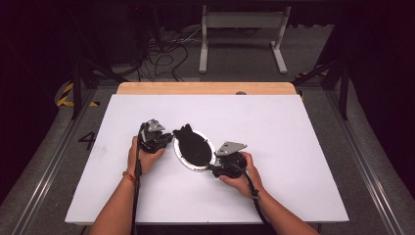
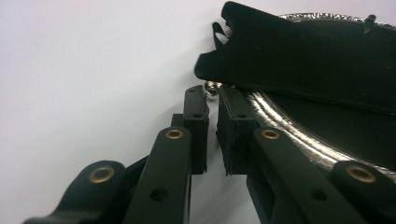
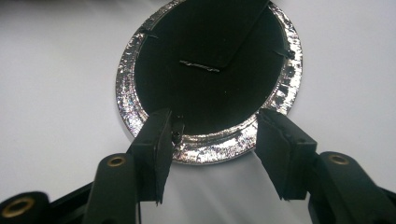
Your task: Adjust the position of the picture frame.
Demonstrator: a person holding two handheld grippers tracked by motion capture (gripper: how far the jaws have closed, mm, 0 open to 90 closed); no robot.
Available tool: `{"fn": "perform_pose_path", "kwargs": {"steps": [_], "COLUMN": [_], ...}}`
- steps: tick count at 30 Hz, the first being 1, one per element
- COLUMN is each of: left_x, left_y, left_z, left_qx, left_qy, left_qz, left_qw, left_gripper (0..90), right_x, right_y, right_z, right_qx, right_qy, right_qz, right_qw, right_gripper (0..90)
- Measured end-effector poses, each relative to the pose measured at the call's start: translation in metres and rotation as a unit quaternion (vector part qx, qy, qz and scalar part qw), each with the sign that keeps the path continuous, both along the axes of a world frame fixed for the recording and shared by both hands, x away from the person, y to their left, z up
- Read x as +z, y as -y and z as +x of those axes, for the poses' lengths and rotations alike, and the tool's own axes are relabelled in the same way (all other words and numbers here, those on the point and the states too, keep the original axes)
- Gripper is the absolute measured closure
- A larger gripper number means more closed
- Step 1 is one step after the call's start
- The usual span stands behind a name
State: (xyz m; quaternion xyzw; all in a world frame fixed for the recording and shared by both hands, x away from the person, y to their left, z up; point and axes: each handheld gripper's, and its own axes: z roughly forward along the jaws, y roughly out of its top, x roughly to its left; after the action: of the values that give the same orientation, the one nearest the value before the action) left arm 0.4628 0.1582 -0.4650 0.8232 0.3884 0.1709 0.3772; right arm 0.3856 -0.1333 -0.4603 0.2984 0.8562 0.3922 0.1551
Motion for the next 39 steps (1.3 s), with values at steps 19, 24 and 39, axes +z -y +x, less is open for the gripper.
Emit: {"fn": "perform_pose_path", "kwargs": {"steps": [19, 24, 39], "left_x": [0.006, 0.008, 0.003], "left_y": [0.007, 0.004, 0.008], "left_z": [0.009, 0.009, 0.016], "left_qx": [-0.007, -0.006, -0.024], "left_qy": [-0.004, 0.002, 0.009], "left_qz": [-0.016, -0.033, -0.067], "left_qw": [0.9998, 0.9994, 0.9974], "left_gripper": [82.0, 78.4, 66.1], "right_x": [0.001, 0.003, -0.001], "right_y": [0.059, 0.057, 0.033], "right_z": [0.024, 0.022, 0.010], "right_qx": [-0.059, -0.044, 0.000], "right_qy": [-0.023, -0.019, -0.015], "right_qz": [0.004, 0.006, -0.013], "right_qw": [0.9980, 0.9988, 0.9998], "right_gripper": [62.9, 60.6, 39.1]}}
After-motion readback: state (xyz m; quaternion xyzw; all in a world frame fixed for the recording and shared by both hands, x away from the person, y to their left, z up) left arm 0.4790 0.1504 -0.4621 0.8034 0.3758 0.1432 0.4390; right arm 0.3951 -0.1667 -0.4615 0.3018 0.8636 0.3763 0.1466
